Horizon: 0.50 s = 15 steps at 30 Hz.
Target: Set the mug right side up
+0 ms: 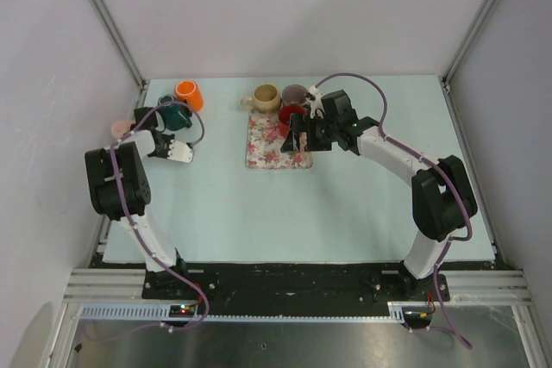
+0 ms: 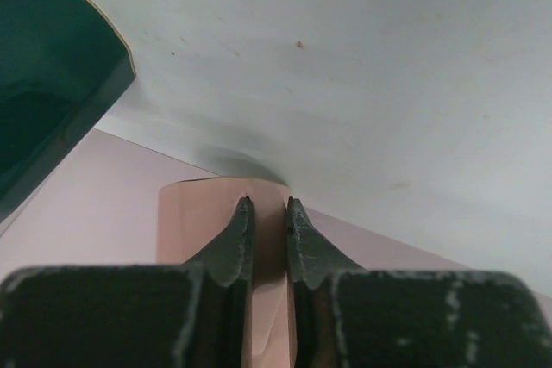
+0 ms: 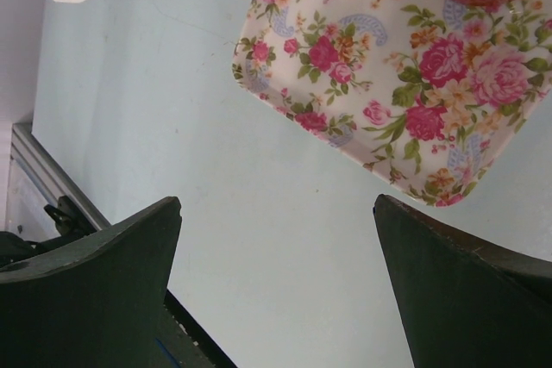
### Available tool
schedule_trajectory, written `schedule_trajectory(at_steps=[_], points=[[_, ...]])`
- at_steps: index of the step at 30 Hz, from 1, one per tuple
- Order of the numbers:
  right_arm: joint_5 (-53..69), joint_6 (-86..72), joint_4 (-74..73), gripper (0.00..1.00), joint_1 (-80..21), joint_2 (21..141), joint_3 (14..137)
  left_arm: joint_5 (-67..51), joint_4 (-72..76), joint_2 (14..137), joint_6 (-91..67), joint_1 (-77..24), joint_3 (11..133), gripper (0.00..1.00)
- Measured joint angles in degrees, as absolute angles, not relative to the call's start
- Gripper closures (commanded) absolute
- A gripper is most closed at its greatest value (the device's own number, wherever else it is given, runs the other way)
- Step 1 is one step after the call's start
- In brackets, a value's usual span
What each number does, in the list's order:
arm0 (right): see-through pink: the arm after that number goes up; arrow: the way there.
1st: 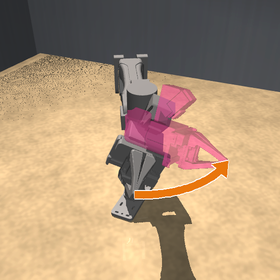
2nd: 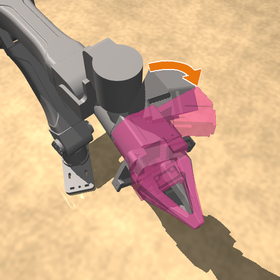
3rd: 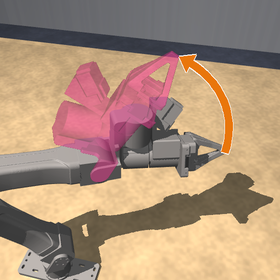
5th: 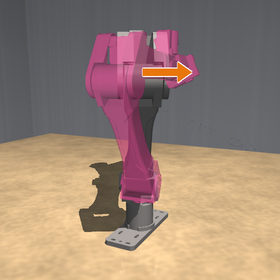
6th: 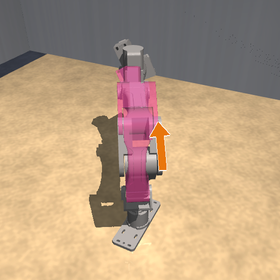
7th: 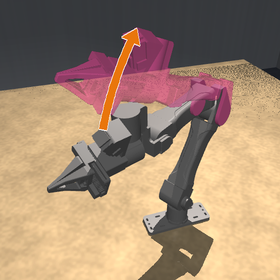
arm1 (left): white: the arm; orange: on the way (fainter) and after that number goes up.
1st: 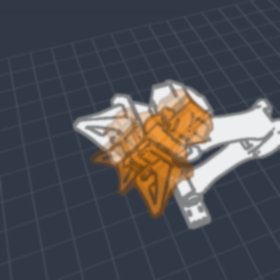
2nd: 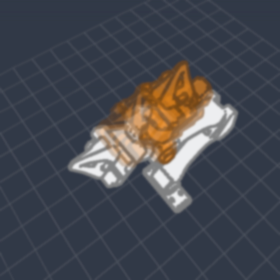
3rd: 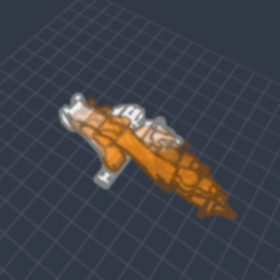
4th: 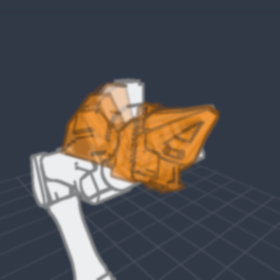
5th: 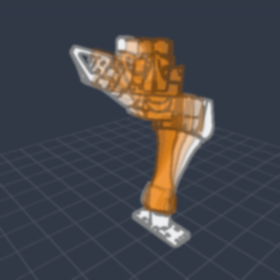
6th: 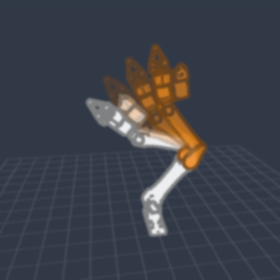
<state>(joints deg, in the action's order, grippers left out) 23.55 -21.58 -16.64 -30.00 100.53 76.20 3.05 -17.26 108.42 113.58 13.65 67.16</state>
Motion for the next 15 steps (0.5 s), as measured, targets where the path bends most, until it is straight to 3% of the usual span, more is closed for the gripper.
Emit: schedule_trajectory(at_steps=[15], points=[[27.4, -23.6, -13.1, 0.01, -29.7, 100.5, 76.2, 5.6, -14.7, 101.5, 114.0, 8.7, 56.9, 1.00]])
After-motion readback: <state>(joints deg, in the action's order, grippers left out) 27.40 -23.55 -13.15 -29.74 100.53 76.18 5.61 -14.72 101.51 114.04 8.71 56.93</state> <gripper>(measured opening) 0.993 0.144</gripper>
